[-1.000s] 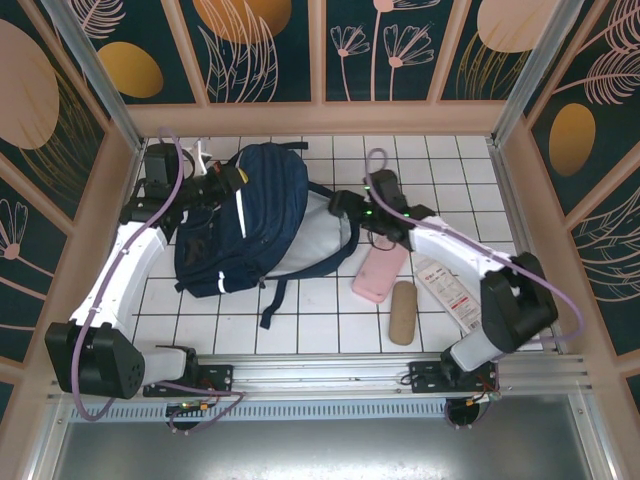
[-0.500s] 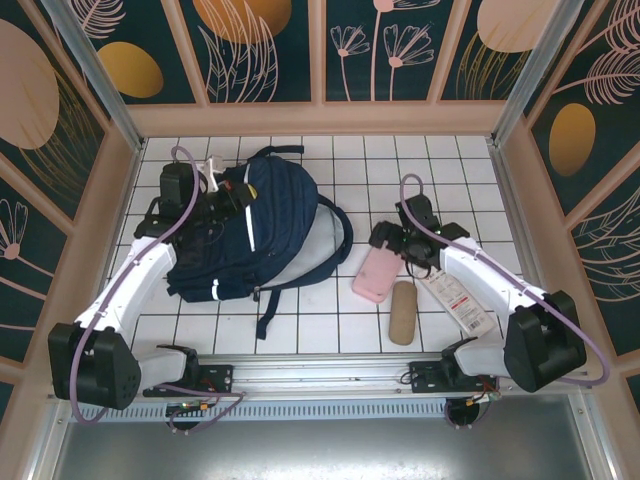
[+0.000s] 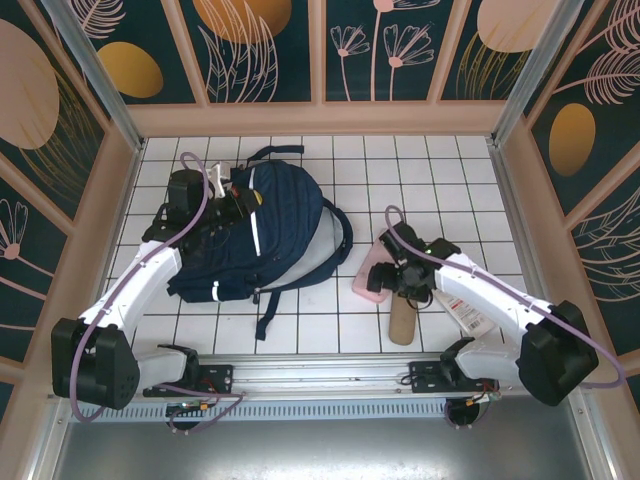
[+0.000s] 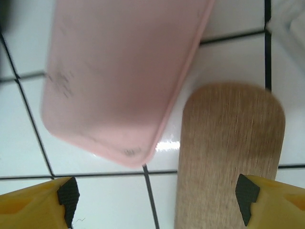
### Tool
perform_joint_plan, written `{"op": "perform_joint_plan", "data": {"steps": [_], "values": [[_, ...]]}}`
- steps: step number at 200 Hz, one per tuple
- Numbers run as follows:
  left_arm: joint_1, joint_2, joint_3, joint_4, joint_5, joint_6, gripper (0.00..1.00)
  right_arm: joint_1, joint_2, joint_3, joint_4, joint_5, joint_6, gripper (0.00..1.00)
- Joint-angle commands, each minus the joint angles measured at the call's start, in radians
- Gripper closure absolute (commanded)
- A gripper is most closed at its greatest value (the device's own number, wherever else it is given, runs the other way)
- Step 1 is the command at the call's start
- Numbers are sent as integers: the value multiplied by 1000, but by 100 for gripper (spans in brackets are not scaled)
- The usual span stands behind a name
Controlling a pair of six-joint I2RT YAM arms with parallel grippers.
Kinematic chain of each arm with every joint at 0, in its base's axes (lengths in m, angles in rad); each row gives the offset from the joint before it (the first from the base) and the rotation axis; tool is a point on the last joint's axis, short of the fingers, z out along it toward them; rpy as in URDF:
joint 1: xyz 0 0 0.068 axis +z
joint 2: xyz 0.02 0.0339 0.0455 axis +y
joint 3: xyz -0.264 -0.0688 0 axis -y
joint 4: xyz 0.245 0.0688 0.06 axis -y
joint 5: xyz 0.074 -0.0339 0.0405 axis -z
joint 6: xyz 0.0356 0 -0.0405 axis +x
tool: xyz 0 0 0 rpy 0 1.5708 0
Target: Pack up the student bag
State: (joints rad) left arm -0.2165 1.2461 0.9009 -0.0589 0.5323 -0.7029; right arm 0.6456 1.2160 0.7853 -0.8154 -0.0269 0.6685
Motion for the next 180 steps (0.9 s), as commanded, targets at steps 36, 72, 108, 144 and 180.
{"op": "perform_joint_plan", "data": {"steps": [36, 72, 108, 144, 180], "values": [[2, -27, -13, 7, -28, 40, 100, 32, -69, -25, -157, 110, 70, 11], [2, -14, 0, 2, -25, 48, 100, 32, -97, -98, -120, 56, 86, 11], [2, -25, -8, 2, -29, 51, 100, 34, -94, -133, -73, 47, 104, 11], [2, -31, -8, 2, -29, 53, 100, 34, -58, -178, -4, 11, 129, 12], [2, -41, -6, 3, -30, 56, 100, 49, -2, -184, 60, 17, 148, 12]]}}
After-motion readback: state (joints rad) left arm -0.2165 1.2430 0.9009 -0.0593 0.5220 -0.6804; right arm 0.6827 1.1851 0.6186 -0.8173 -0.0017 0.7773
